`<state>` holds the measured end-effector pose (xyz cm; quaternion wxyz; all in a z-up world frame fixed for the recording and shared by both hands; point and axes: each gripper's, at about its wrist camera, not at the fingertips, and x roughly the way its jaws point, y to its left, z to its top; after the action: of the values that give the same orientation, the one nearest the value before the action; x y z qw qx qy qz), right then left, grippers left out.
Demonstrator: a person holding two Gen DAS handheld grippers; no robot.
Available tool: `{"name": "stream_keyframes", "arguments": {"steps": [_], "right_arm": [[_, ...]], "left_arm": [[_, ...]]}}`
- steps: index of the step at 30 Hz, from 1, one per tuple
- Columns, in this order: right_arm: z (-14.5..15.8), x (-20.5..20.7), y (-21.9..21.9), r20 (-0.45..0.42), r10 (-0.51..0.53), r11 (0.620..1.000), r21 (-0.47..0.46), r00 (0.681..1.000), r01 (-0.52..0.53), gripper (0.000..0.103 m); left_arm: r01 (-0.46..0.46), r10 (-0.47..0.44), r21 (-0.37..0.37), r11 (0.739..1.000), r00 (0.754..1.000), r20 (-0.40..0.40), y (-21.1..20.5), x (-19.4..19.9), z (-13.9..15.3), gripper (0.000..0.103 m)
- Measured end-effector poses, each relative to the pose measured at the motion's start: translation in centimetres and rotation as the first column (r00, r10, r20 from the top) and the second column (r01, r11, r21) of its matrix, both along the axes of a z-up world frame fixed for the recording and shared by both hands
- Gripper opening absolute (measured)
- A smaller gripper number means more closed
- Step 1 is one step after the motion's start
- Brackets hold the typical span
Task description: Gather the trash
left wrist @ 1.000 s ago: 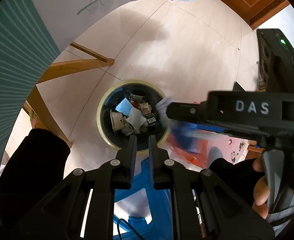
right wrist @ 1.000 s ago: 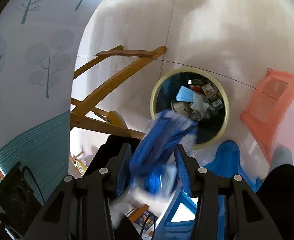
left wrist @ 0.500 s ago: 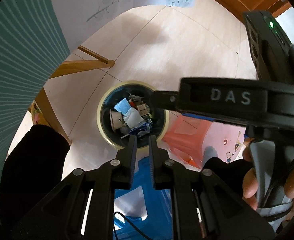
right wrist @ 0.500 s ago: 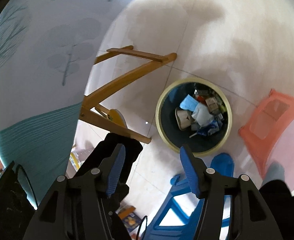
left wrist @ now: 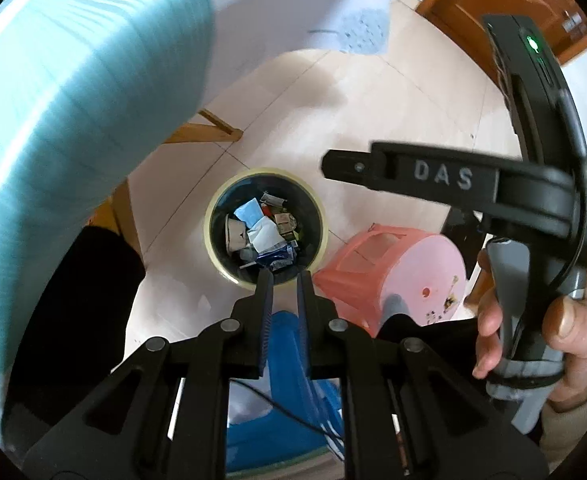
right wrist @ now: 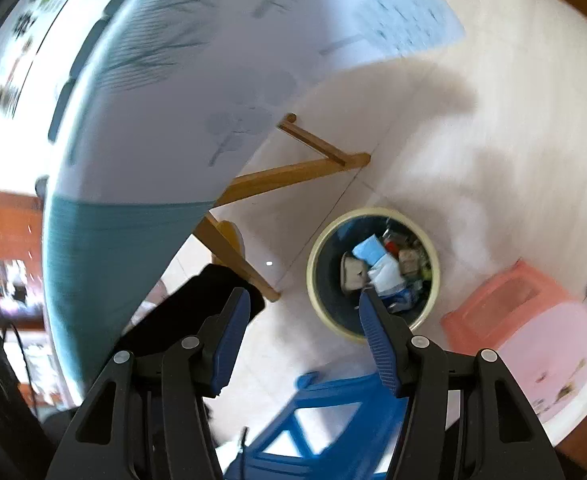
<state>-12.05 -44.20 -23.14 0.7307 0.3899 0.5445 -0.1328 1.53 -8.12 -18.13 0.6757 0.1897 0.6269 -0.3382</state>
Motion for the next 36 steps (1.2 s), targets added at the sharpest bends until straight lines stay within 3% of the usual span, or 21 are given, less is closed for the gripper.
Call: {"name": "stream_keyframes", "arguments": {"steps": [10,22,26,31,33,36], "right_arm": [[8.4,1.2,2.9,0.085,0.176,0.968,-0.194,0.981,-0.157,0.058],[18.5,2.2,4.3,0.272,0.314,0.906,-0.371,0.91,-0.202,0.058],[20.7,2.1,5.2,0.262,0.385,0.84,-0.497,0.885,-0.219,0.058],[22.7,1.7,5.3,0.306,0.452,0.807,-0.541,0.838,-0.237,0.058],[23.9,1.1,5.9,0.319,0.482,0.789,-0.562,0.816,-0.246,0.058],[24.8,0.8,6.5,0.341,0.516,0.773,-0.581,0.786,-0.255,0.058]], "left_arm": [[-0.168,0.174,-0.08,0.983,0.982,0.074,2.9,1.1,5.6,0.009],[-0.312,0.34,-0.173,0.934,0.924,0.173,4.3,0.9,10.6,0.009],[-0.355,0.403,-0.225,0.907,0.887,0.226,4.7,0.5,12.7,0.009],[-0.428,0.49,-0.254,0.867,0.826,0.279,5.3,0.5,15.1,0.009],[-0.492,0.54,-0.225,0.841,0.782,0.312,5.5,0.4,15.7,0.009],[-0.526,0.58,-0.247,0.814,0.752,0.312,5.4,0.1,16.3,0.009]]}}
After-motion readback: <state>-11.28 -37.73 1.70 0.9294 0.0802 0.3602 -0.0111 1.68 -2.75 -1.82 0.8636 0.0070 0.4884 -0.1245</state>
